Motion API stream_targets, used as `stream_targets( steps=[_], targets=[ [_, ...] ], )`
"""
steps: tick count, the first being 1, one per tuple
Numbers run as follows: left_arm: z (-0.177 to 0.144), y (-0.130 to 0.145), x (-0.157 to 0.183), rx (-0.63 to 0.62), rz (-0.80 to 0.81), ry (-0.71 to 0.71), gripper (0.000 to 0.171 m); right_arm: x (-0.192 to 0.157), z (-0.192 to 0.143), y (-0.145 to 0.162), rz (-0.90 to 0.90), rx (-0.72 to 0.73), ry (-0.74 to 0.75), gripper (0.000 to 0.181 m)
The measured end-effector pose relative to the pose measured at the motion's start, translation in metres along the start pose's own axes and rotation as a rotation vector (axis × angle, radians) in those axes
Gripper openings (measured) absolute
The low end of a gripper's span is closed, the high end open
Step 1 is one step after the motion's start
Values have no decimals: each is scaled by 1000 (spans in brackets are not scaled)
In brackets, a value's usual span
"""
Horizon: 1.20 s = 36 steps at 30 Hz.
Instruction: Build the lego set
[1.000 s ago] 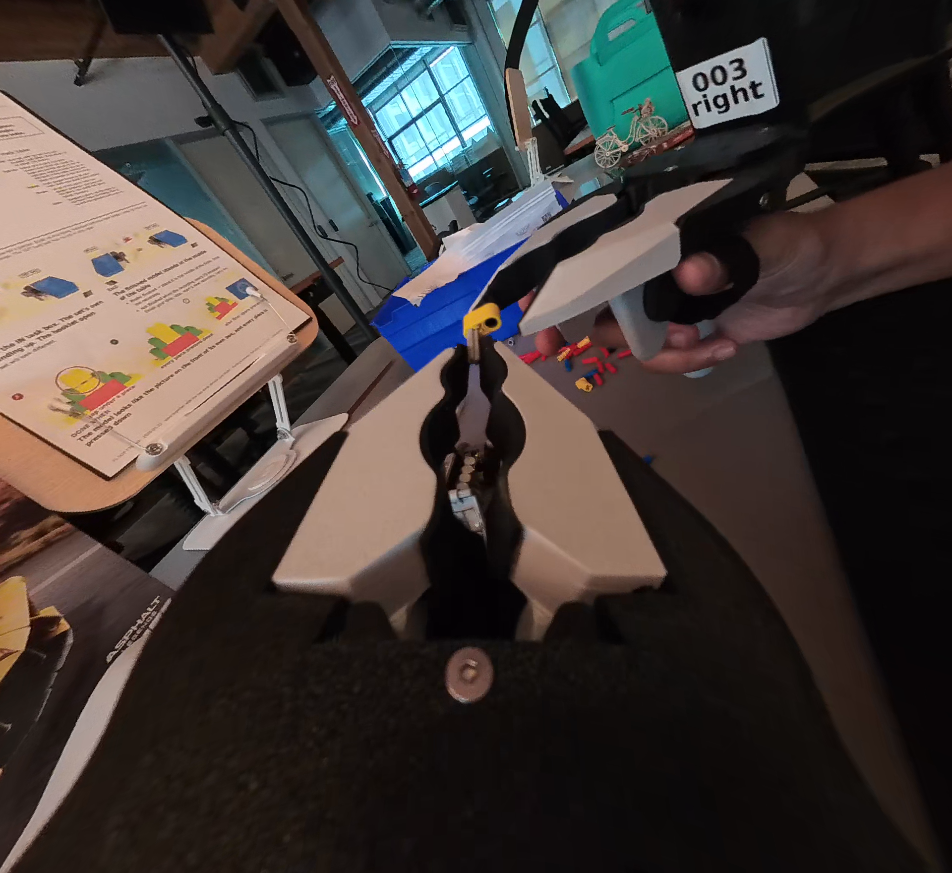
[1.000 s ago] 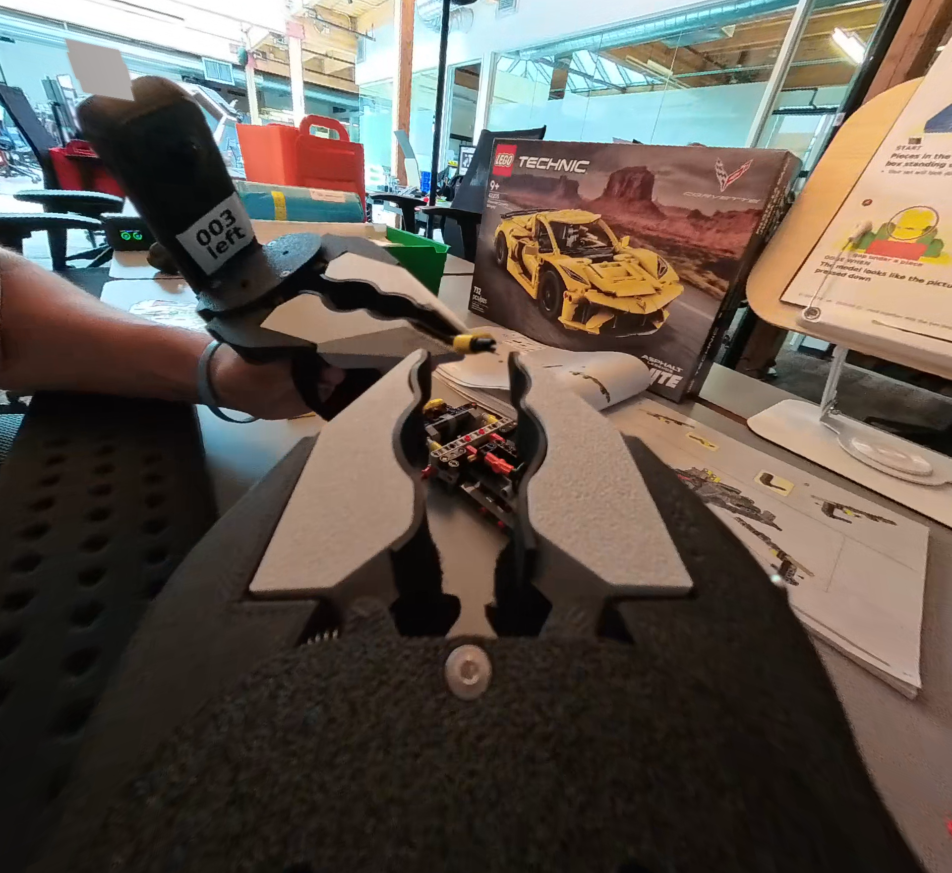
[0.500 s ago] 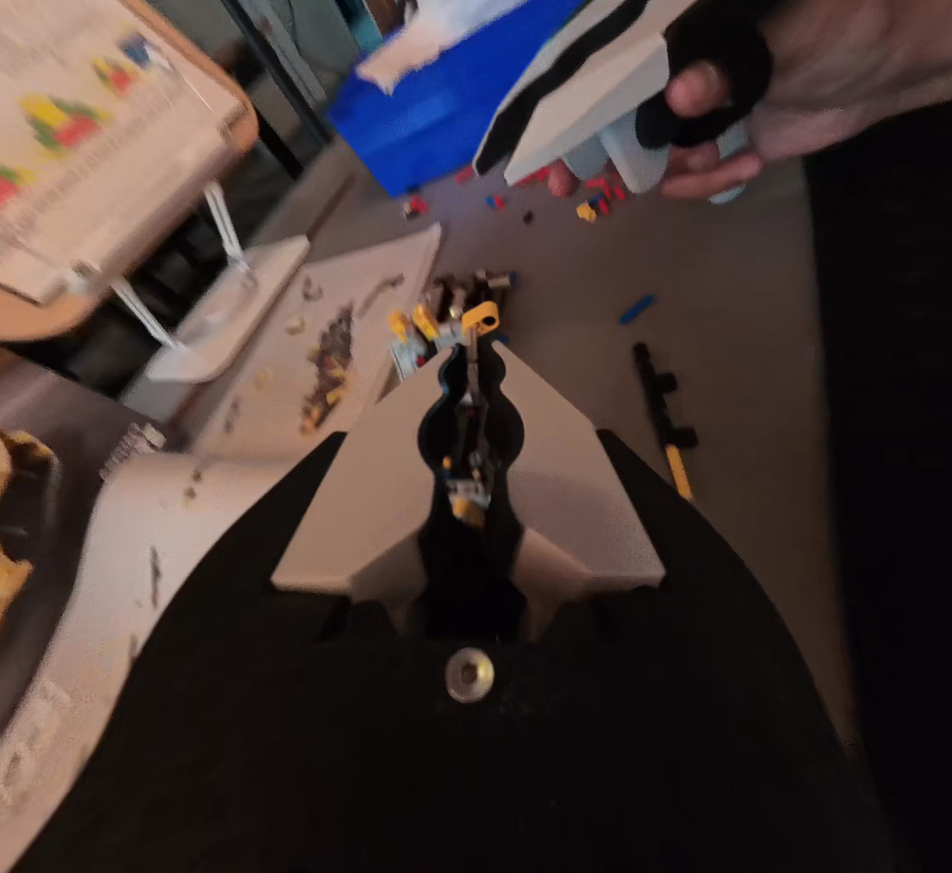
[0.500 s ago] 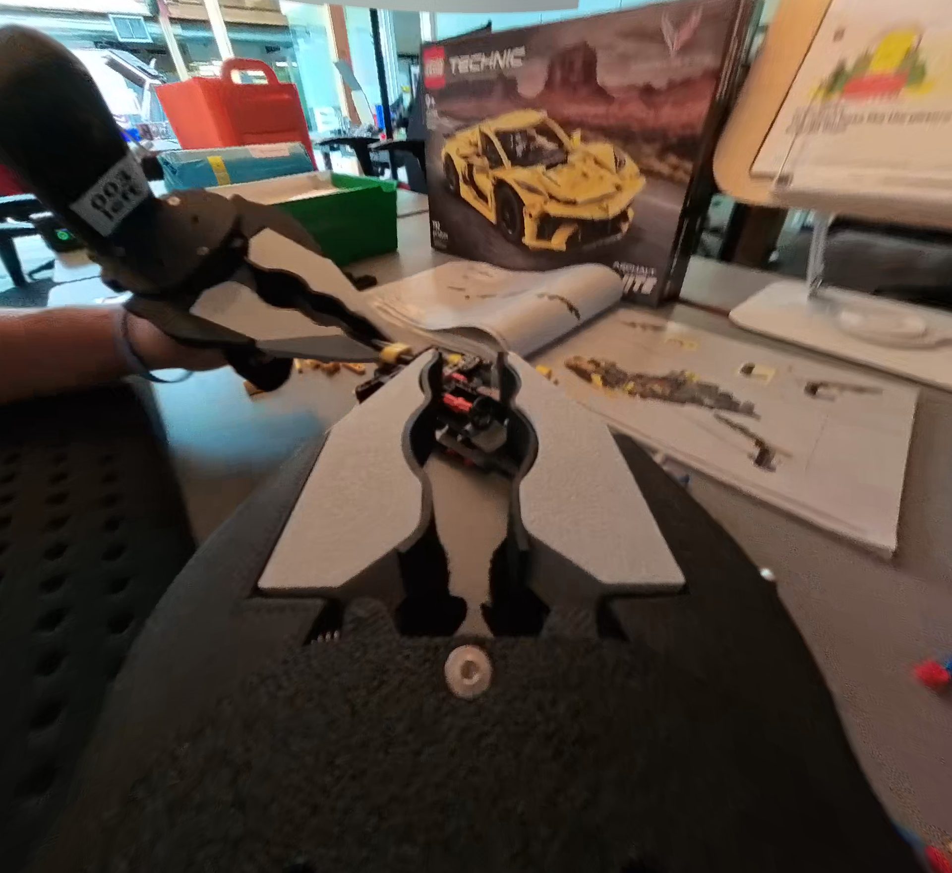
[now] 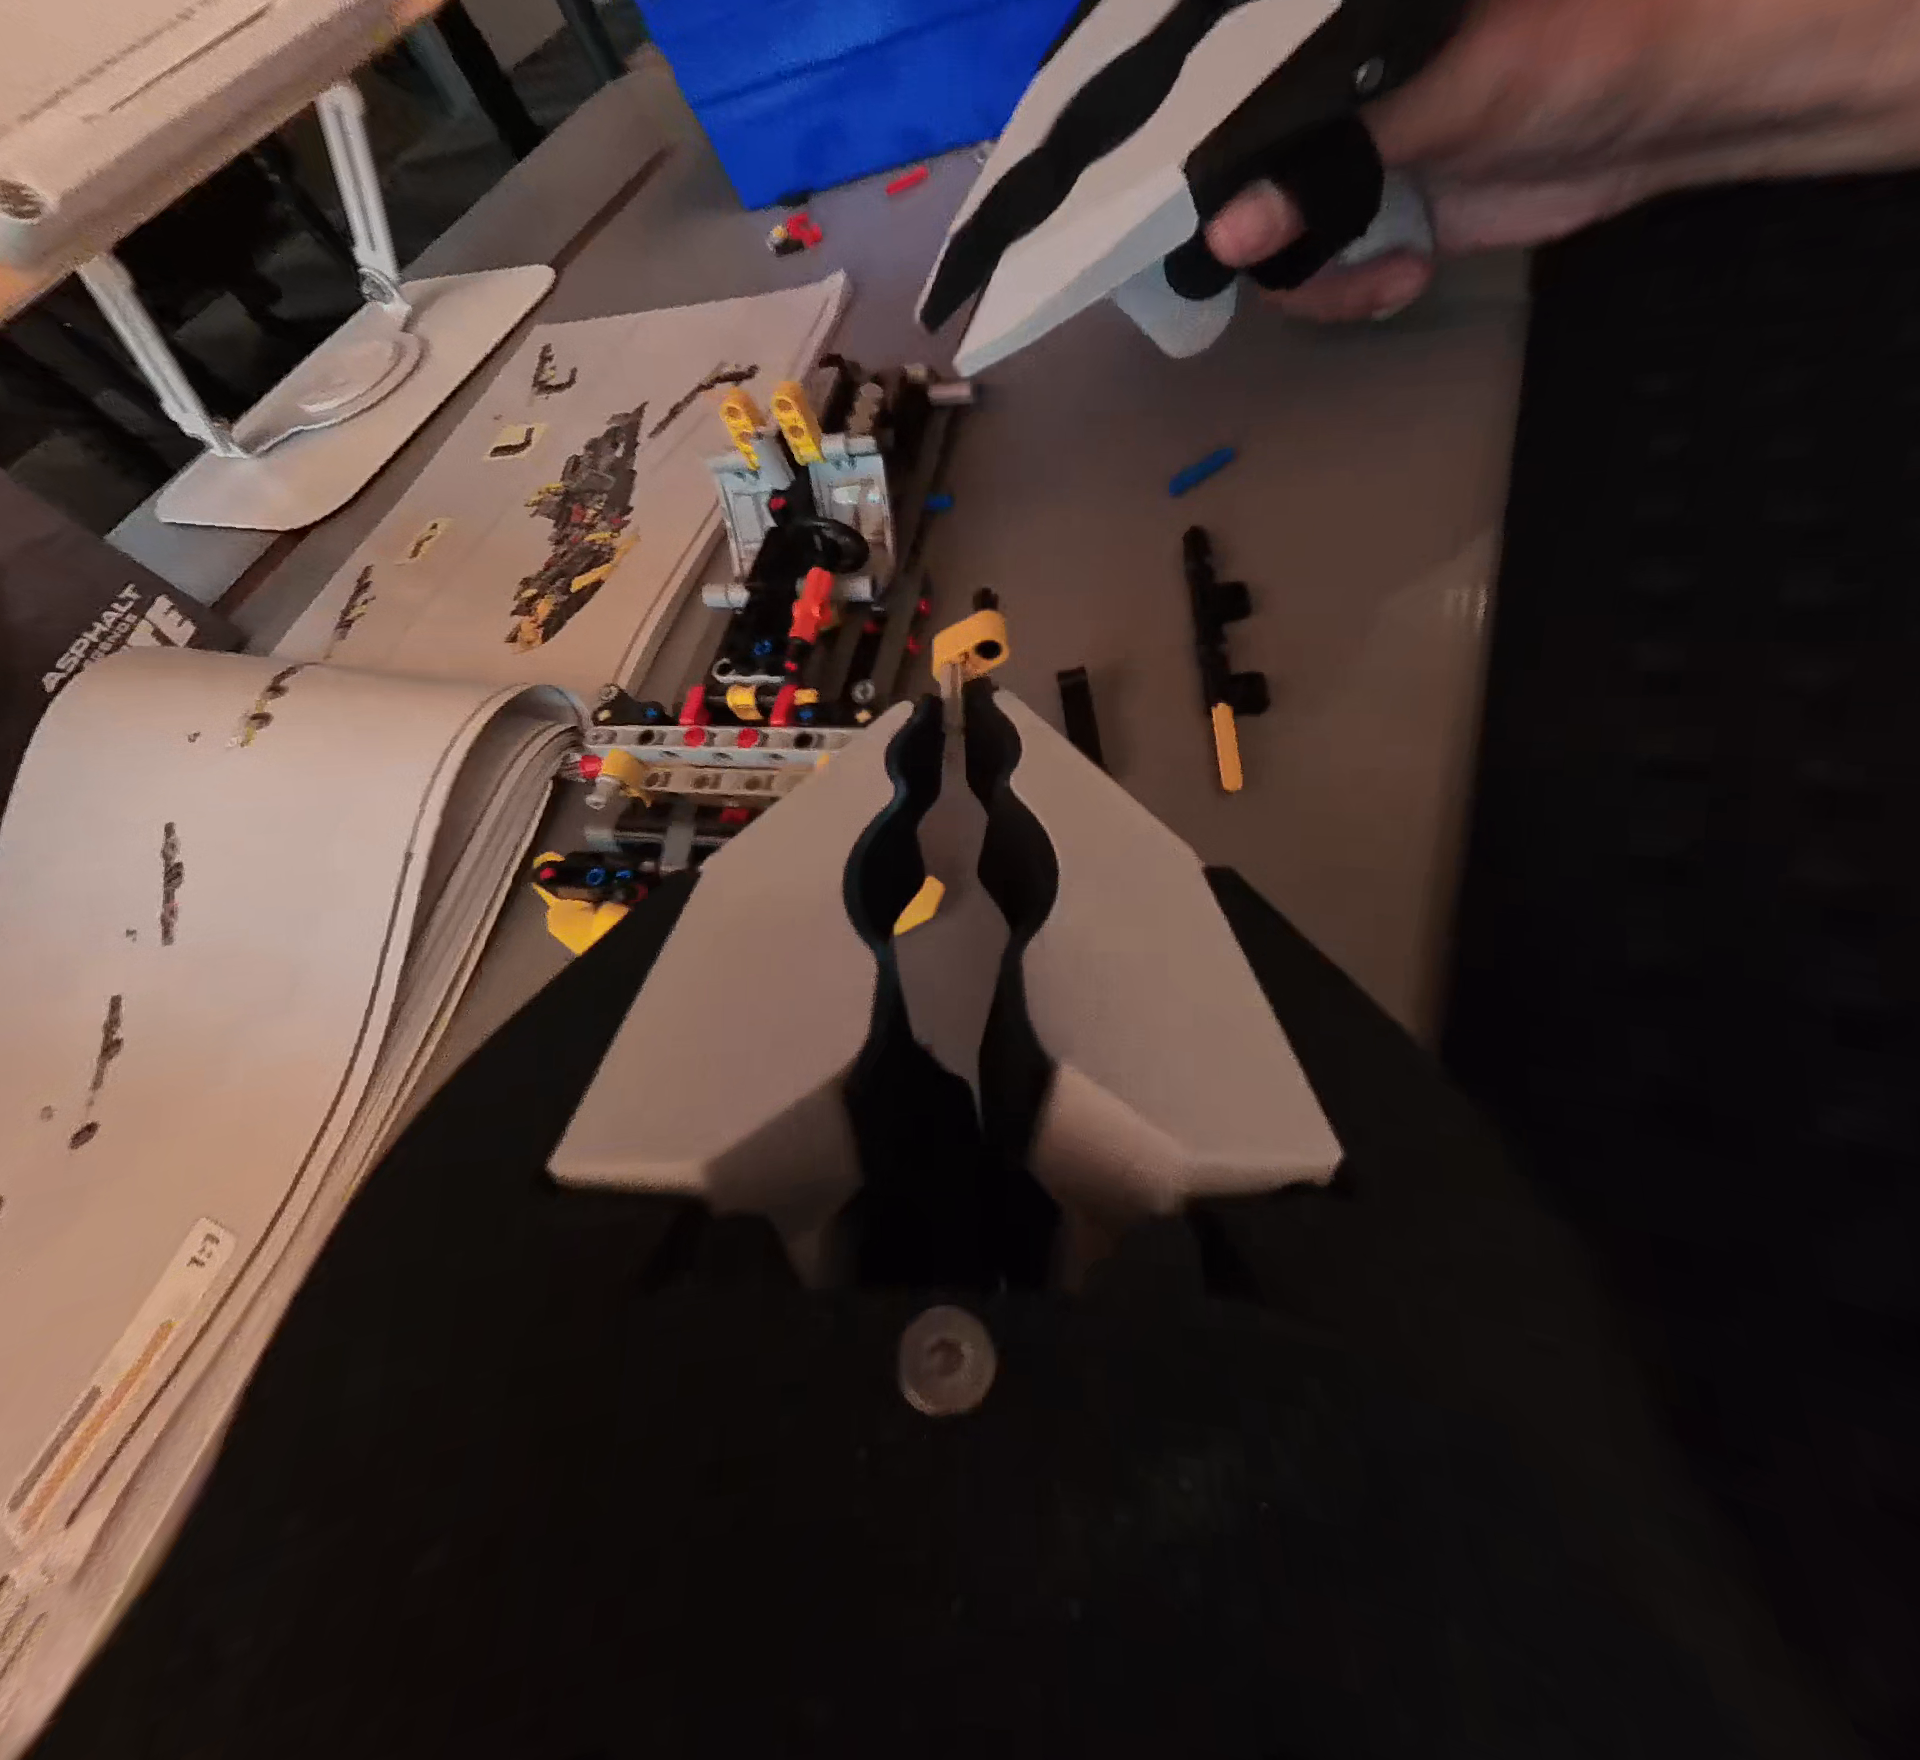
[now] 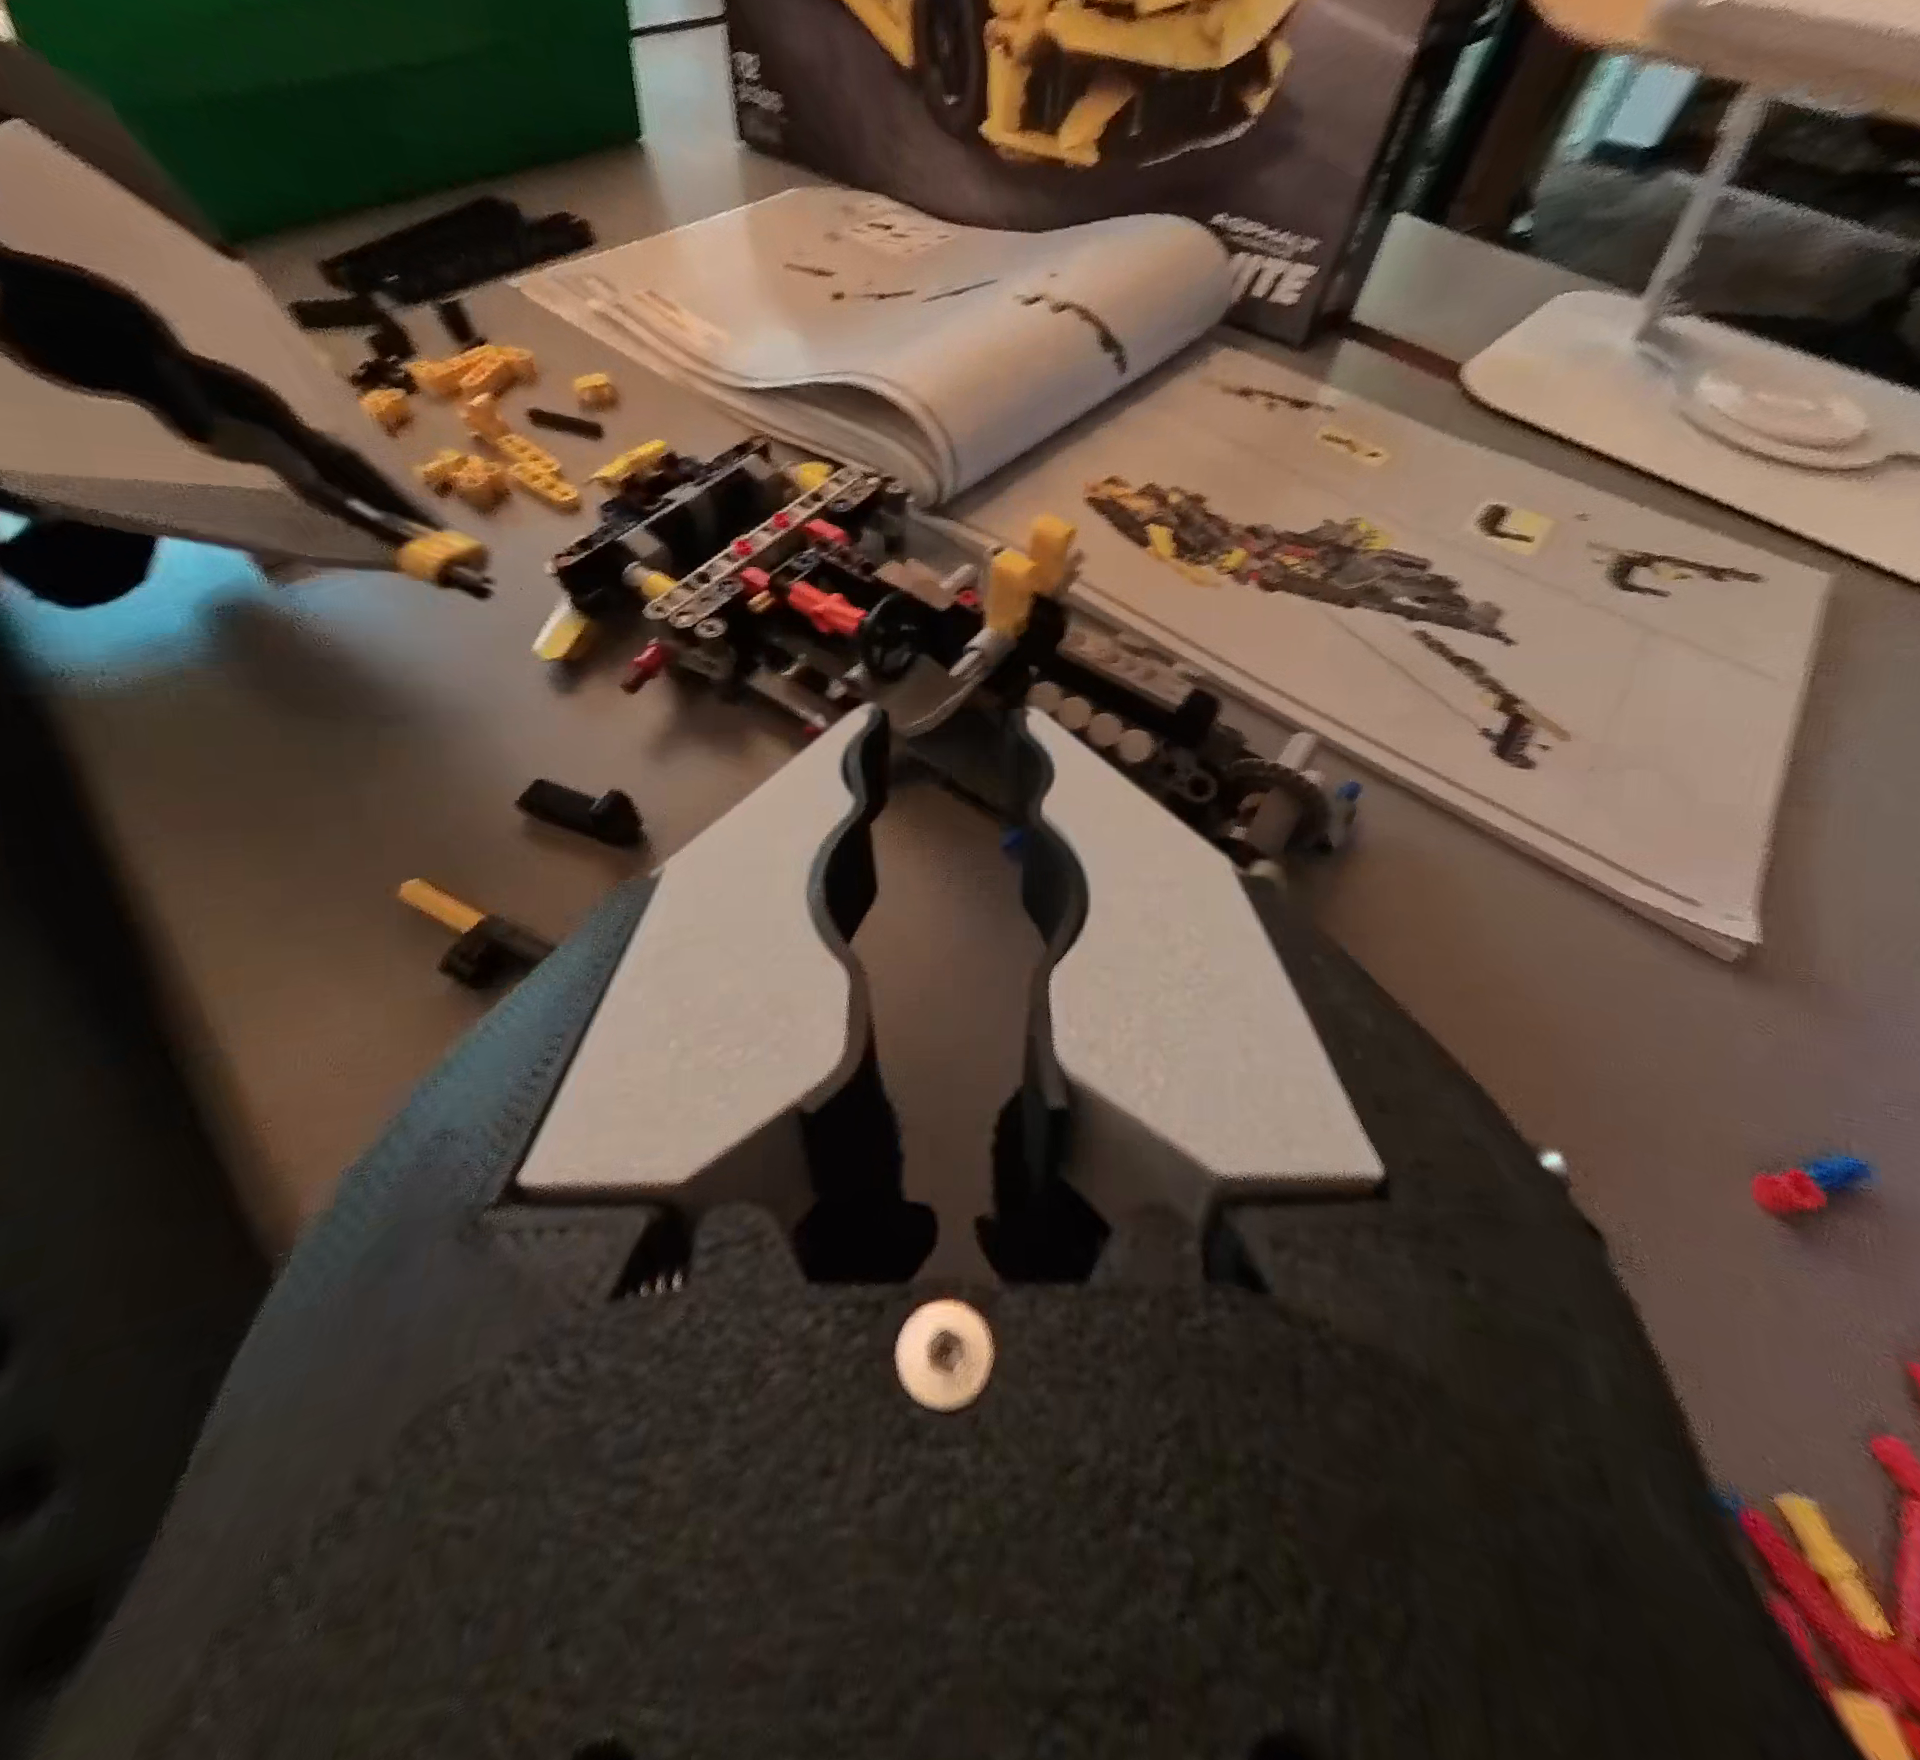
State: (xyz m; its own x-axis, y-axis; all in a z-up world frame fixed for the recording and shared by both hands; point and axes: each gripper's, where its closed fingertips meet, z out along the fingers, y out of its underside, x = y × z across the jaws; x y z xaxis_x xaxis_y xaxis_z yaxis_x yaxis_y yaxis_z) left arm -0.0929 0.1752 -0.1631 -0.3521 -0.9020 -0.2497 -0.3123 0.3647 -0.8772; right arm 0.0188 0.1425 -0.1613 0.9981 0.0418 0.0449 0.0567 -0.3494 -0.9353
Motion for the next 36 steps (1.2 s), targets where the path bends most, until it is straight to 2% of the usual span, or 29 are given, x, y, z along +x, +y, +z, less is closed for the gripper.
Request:
stream_targets(
  steps=[3, 6, 8, 14, 17, 20, 24, 29, 36],
  targets=[
    [-4, -1, -10, 17, -60, -32, 1, 16, -5, -11, 67, 50, 55, 18],
    [-7, 3, -23, 6, -124, -73, 1, 30, -4, -26, 163, 59, 40, 21],
    [-8, 5, -30, 0, -153, -99, 1, 41, 4, -32, 189, 14, 19, 26],
    [-17, 15, -50, -23, -203, -175, 1, 93, 41, -46, 162, -62, 60, 26],
    [-21, 13, -64, 21, -194, -201, 1, 118, 50, -51, 247, 52, 124, 29],
    [-14, 3, -66, 66, -242, -132, 1, 118, 46, -54, 268, 70, 110, 33],
    [-3, 15, -57, 3, -216, -91, 1, 104, 49, -43, 238, 38, 74, 31],
    [1, 26, -48, -72, -117, -99, 1, 97, 47, -46, 239, 54, 51, 26],
    [-5, 25, -52, -55, -109, -122, 1, 92, 46, -46, 231, 54, 37, 24]
  ],
)
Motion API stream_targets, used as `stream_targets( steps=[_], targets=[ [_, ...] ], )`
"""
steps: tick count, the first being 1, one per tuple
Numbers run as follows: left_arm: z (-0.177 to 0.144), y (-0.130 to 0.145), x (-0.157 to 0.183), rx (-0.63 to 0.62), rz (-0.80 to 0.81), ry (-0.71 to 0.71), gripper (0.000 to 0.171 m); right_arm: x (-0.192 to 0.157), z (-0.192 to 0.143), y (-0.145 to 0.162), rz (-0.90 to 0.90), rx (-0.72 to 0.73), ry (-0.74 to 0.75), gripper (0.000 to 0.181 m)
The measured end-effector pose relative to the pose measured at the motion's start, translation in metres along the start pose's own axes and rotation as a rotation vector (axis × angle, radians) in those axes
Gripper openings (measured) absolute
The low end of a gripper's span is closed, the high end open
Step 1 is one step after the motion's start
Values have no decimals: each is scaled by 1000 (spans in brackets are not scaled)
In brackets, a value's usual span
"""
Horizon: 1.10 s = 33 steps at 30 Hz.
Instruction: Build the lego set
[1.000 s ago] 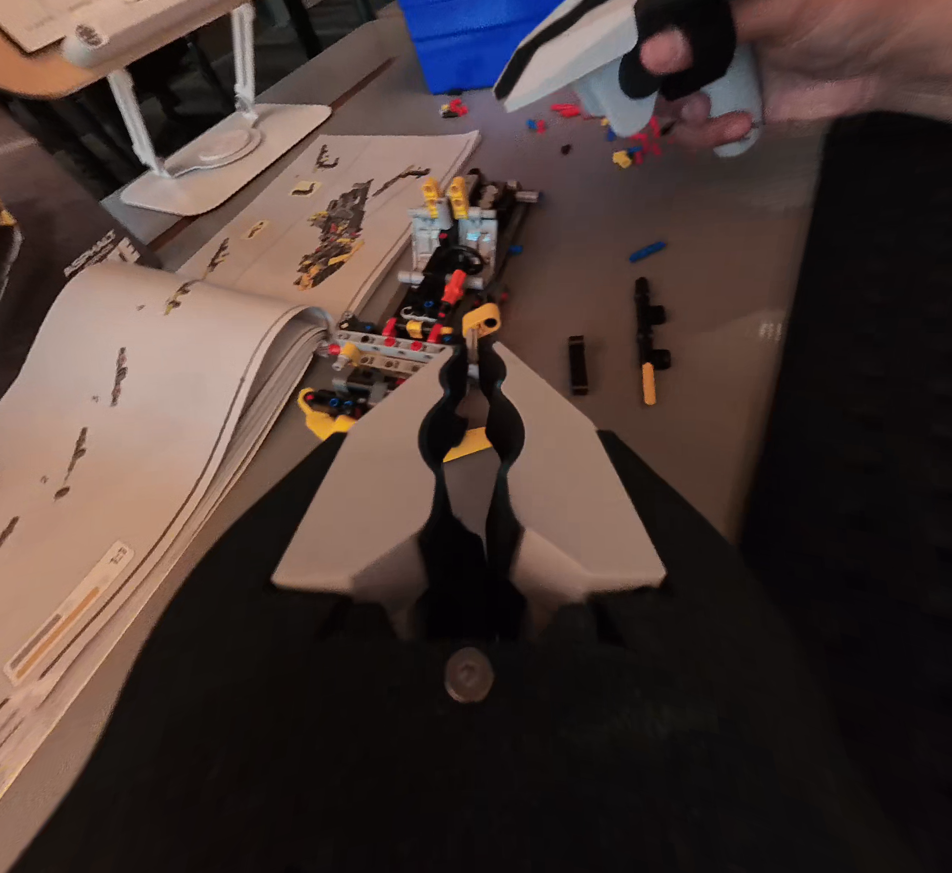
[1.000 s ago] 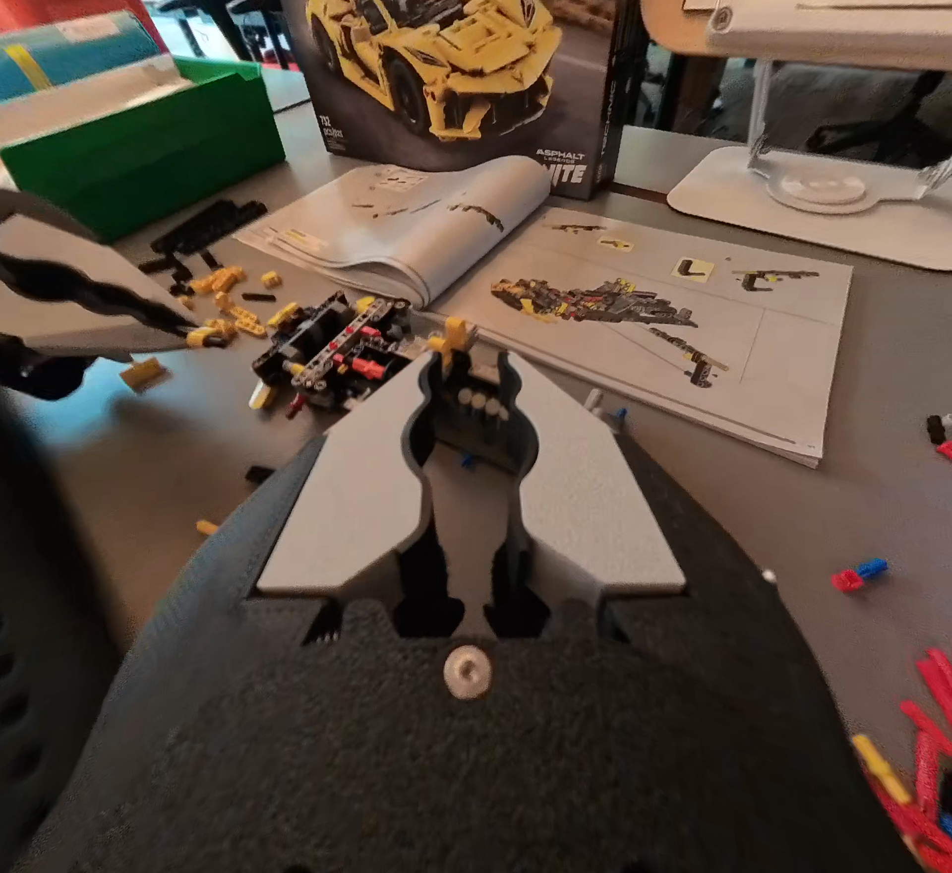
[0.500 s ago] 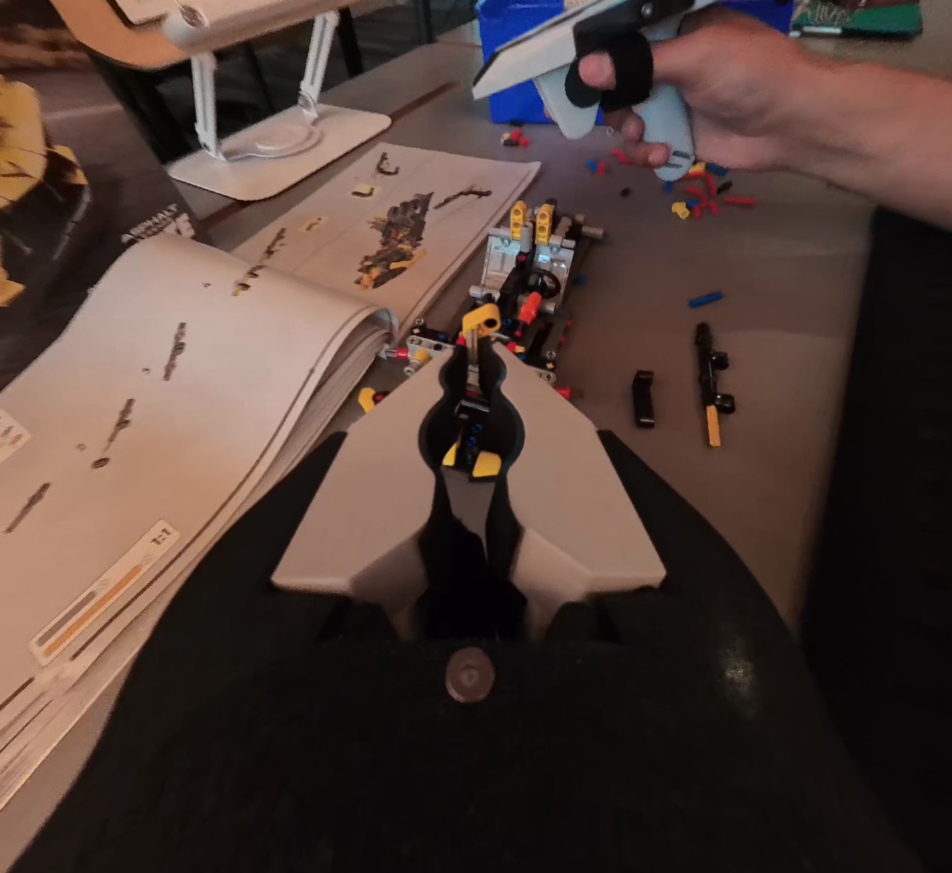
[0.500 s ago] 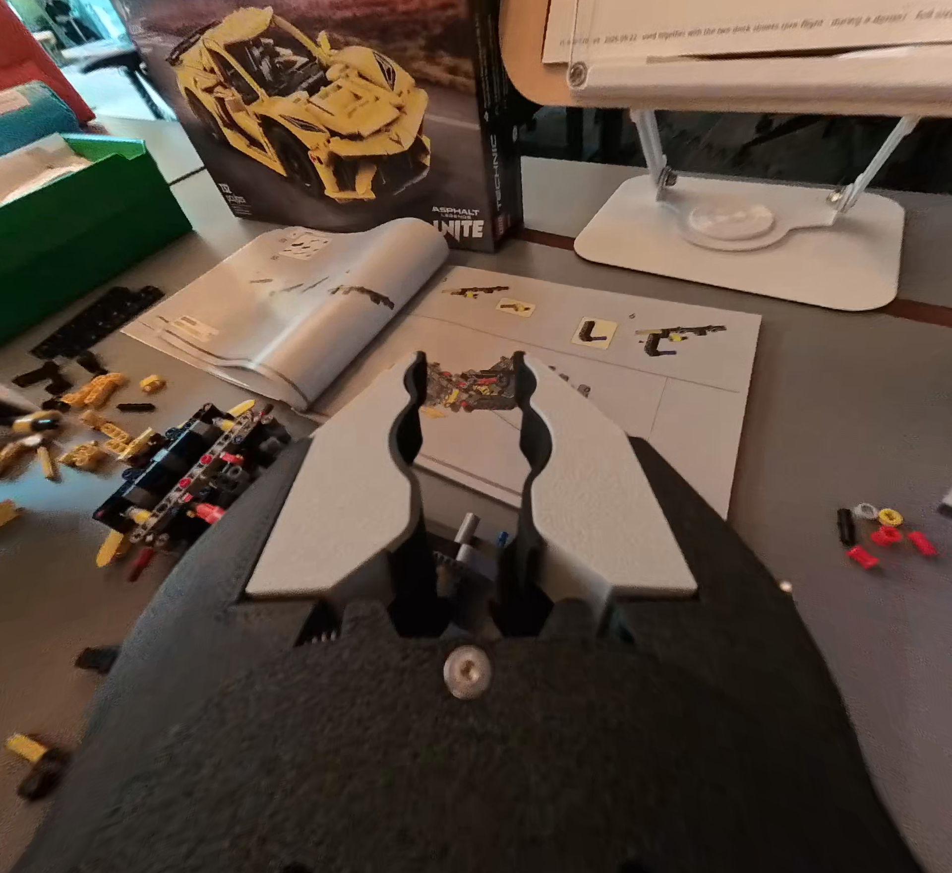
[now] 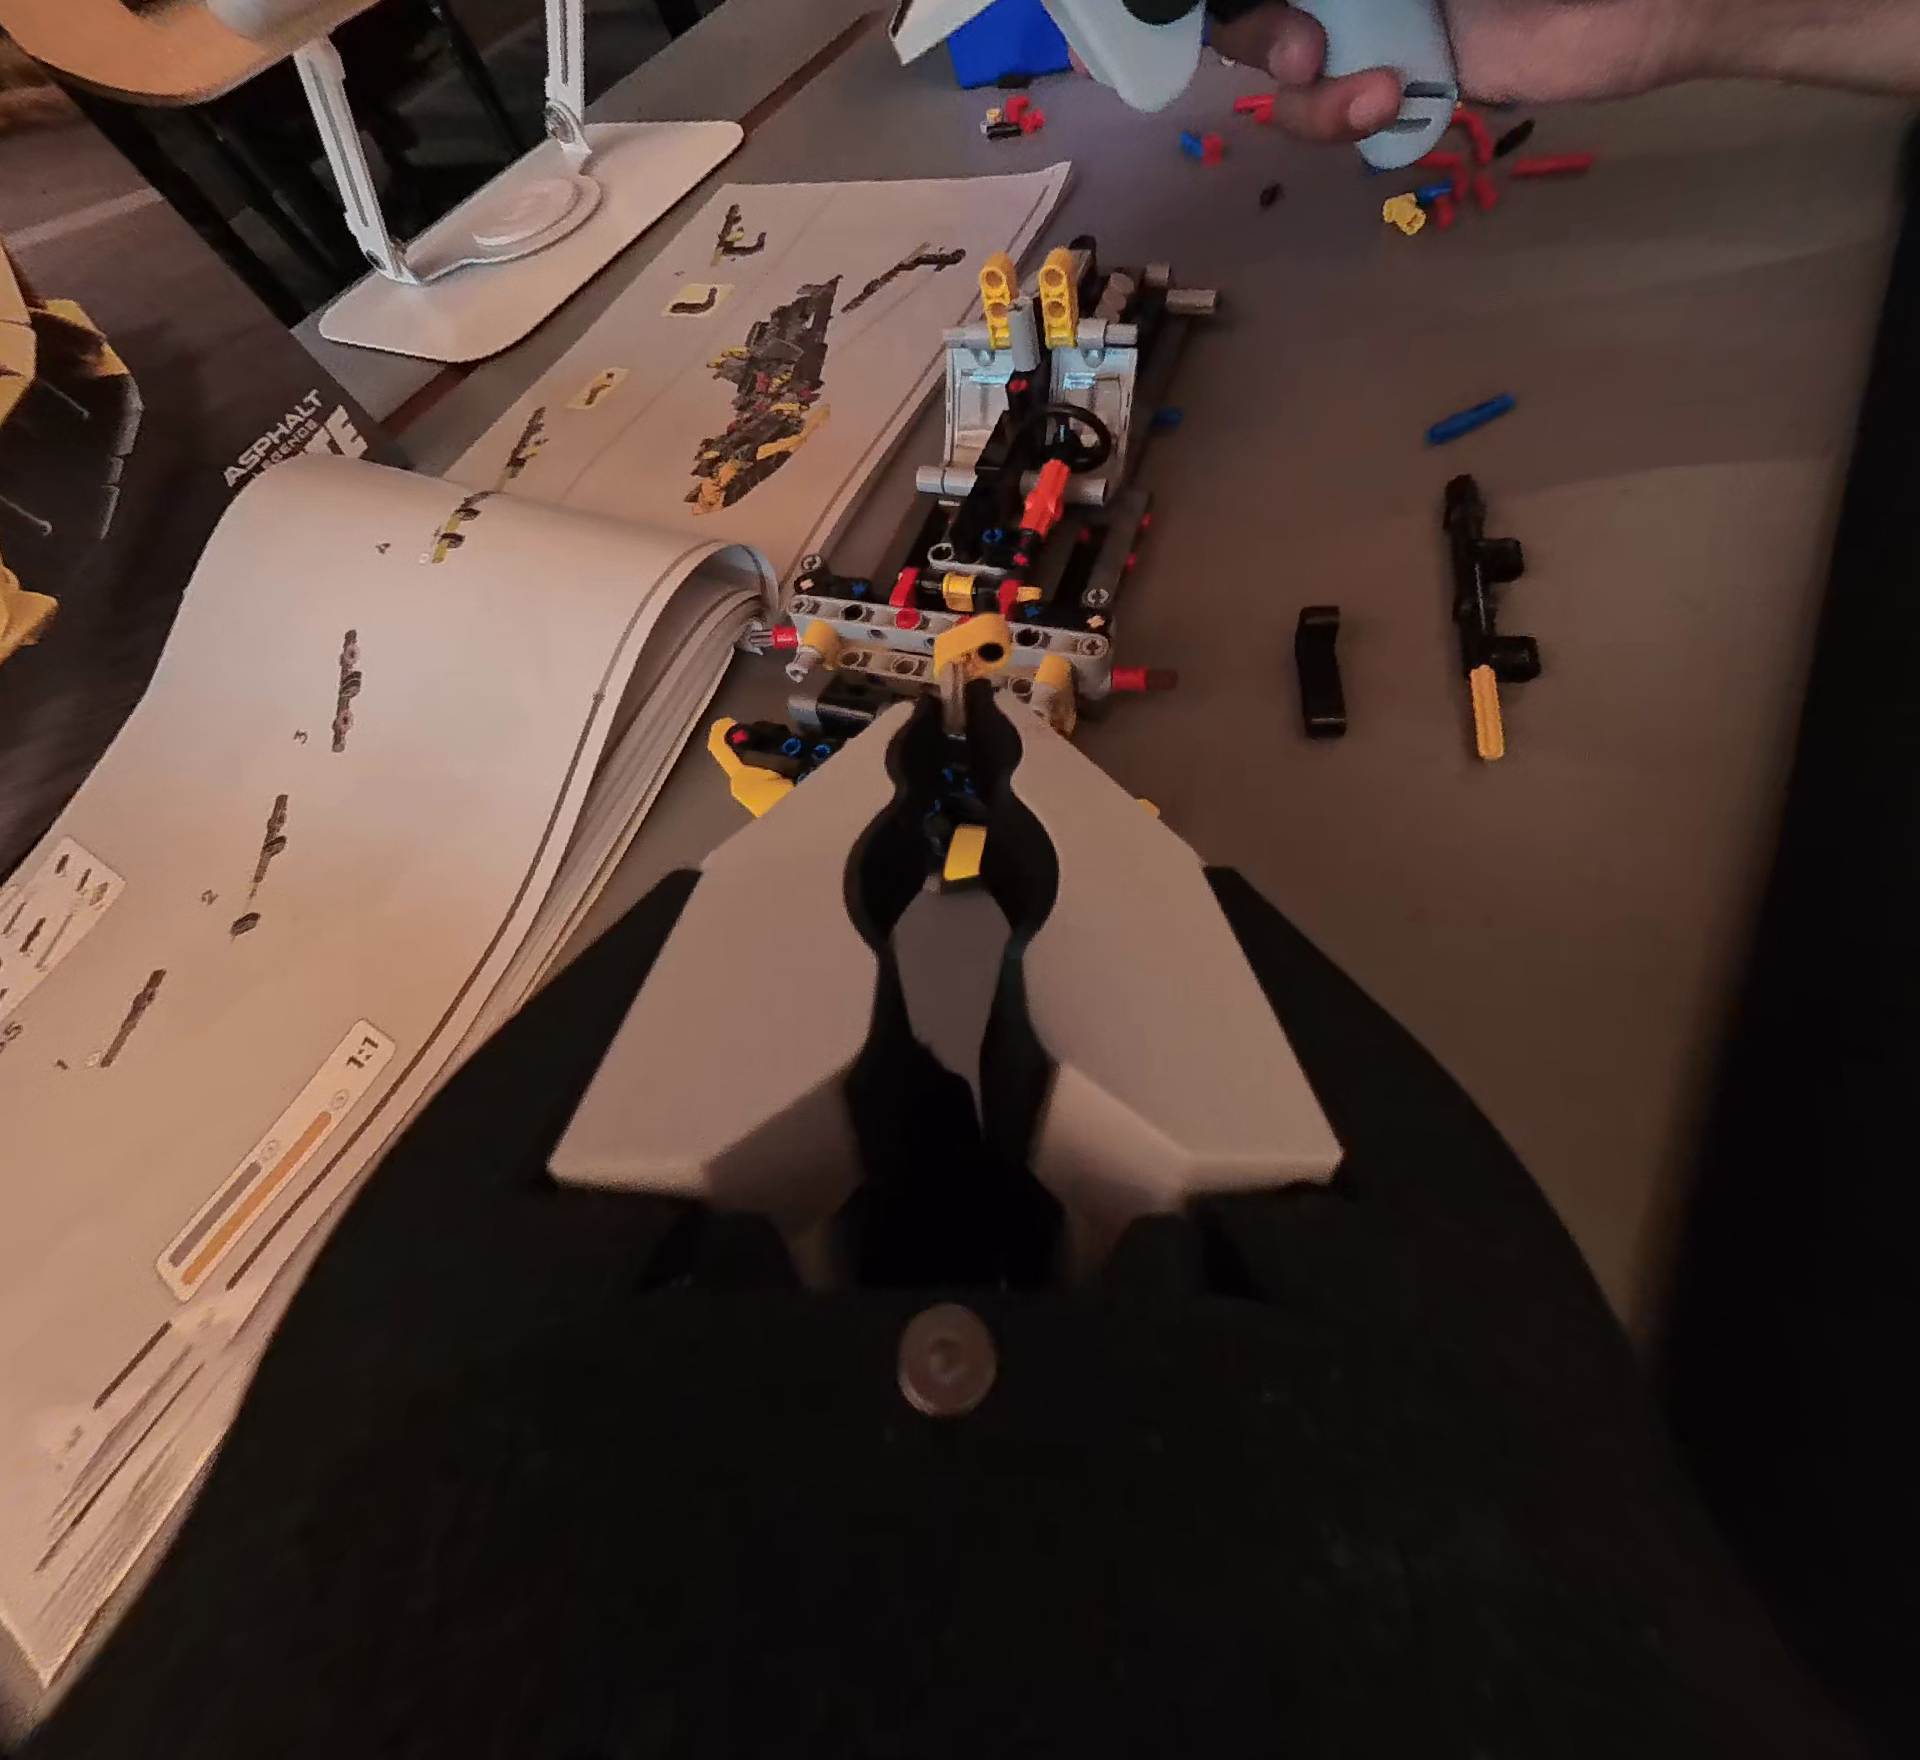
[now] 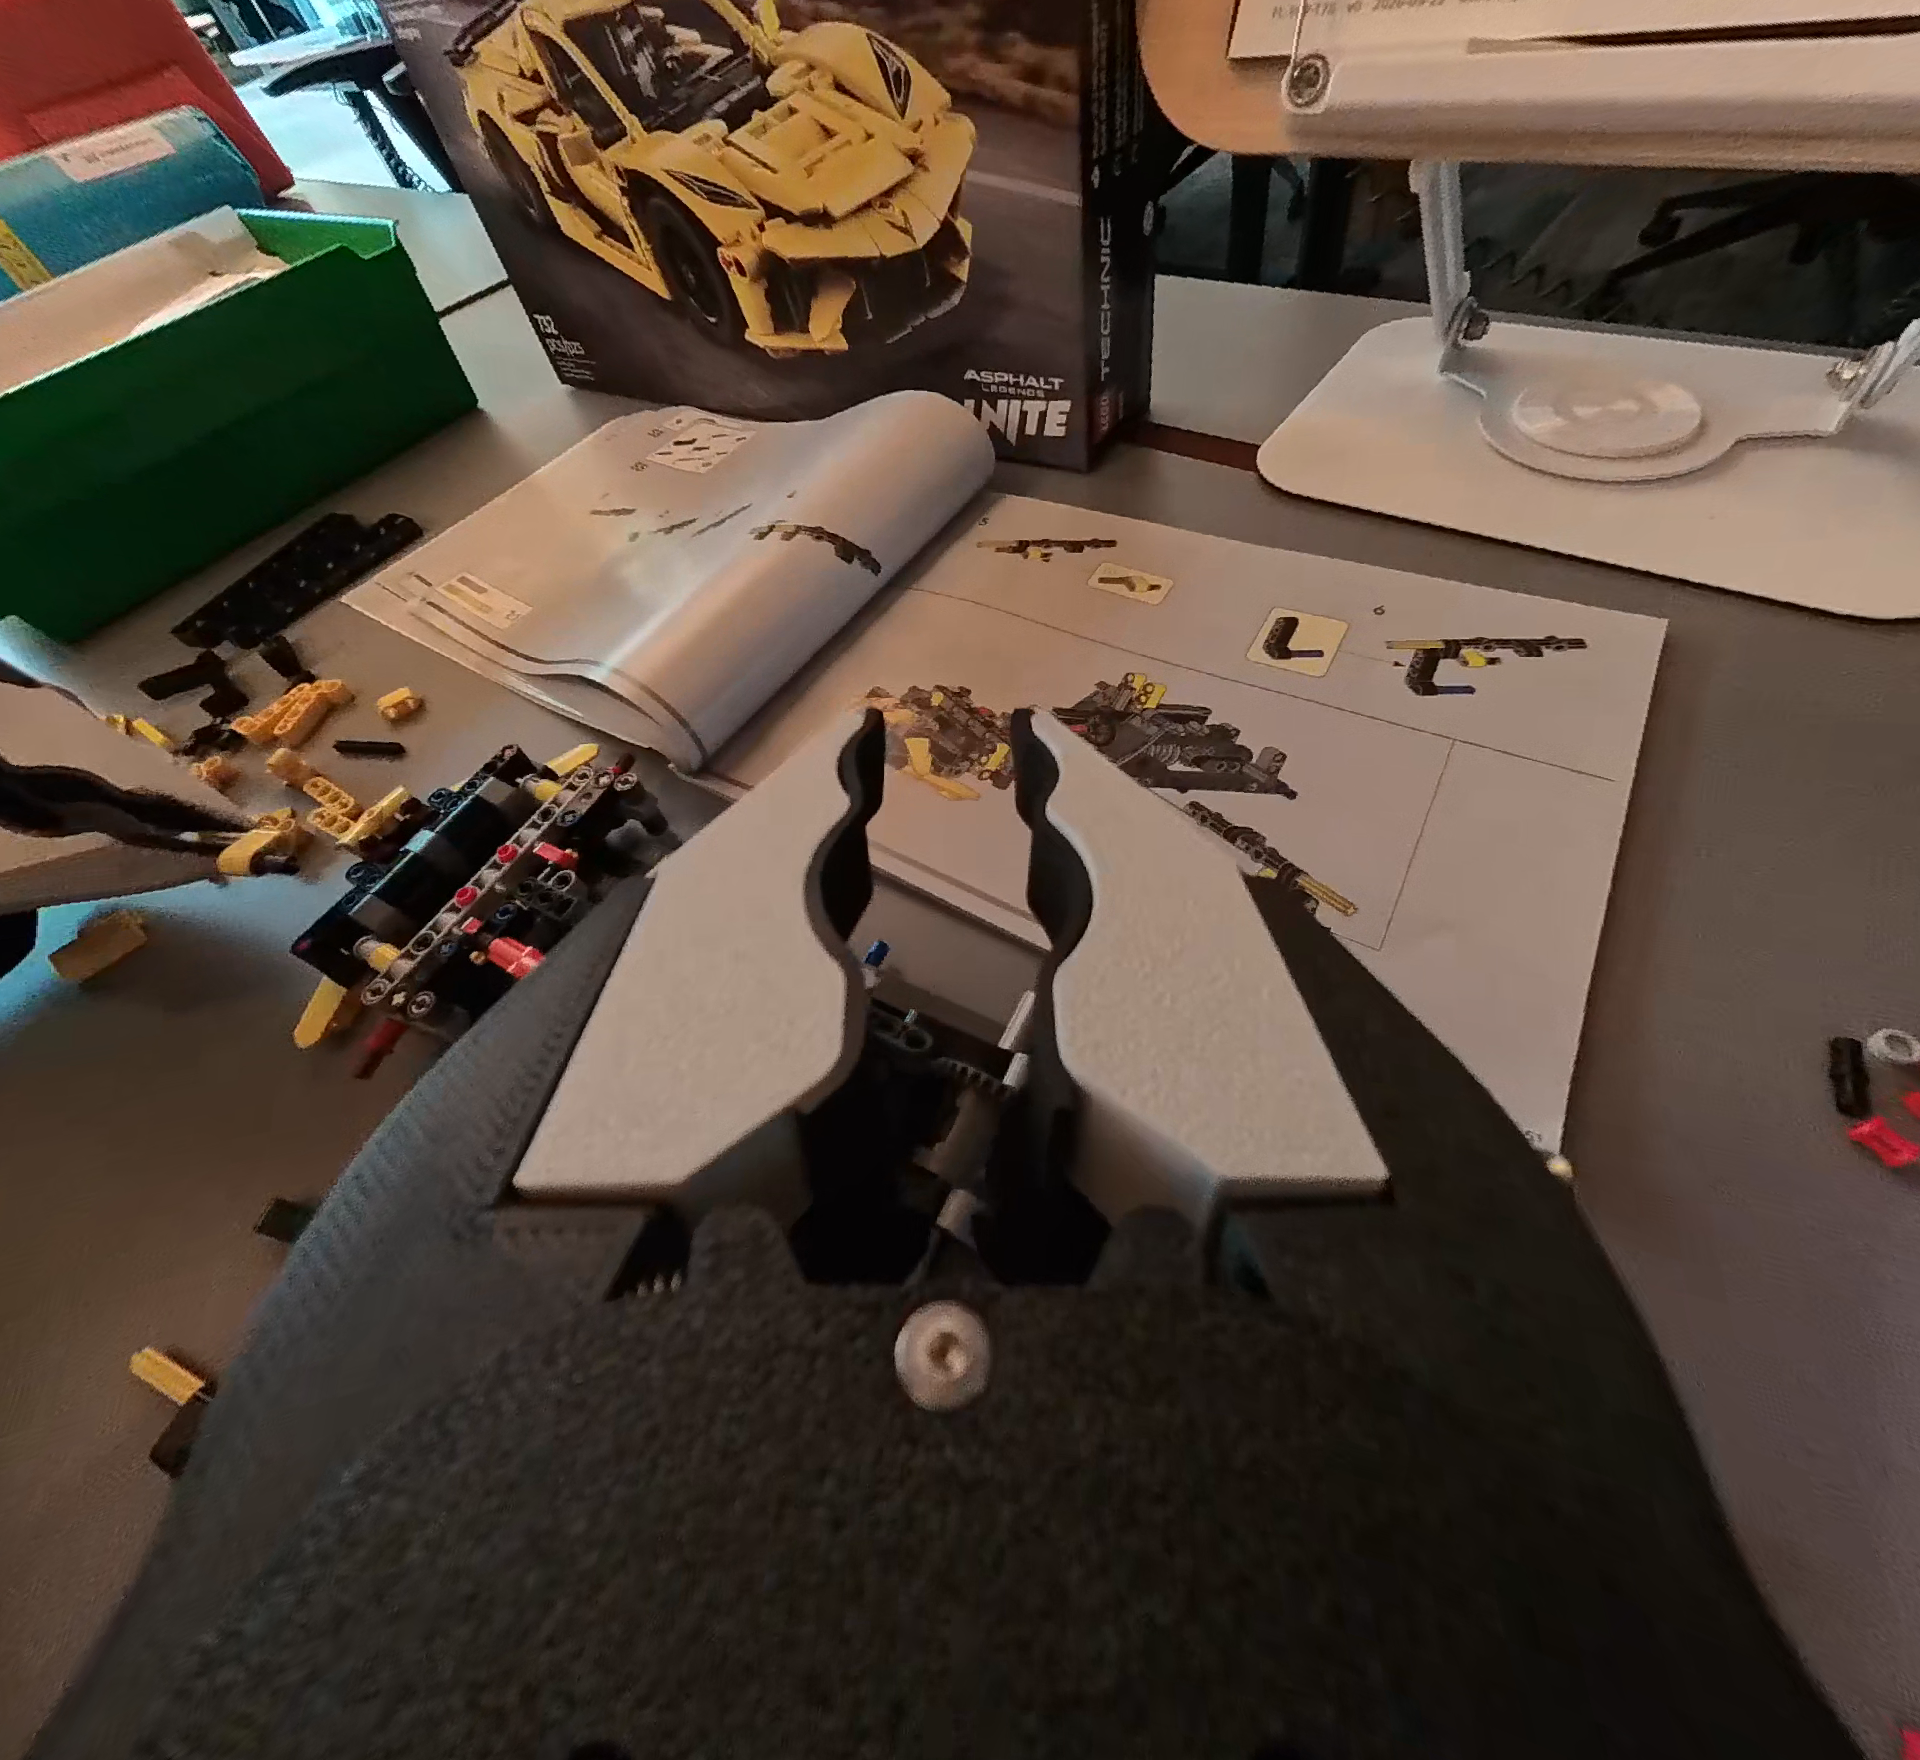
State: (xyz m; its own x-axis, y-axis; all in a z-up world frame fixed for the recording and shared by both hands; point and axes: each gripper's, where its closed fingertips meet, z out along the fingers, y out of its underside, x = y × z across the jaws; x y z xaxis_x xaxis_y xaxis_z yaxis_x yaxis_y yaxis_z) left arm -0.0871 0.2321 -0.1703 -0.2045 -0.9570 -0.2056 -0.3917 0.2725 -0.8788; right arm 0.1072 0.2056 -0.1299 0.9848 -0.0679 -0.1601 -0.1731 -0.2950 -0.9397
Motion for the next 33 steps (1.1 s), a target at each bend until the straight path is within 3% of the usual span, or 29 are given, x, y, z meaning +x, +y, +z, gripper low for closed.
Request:
stream_targets(
  steps=[9, 21, 33],
  targets=[
    [-4, -7, 9, 36, 0, 47, 1, -3, -1, -2, -5, 13, -12, 21],
    [-9, -14, 17, 63, 133, 6, 1, -11, -3, 1, -66, 13, -3, 18],
    [-9, -13, 15, 56, 121, -2, 1, -11, -4, 0, -74, 17, 0, 17]
  ],
)
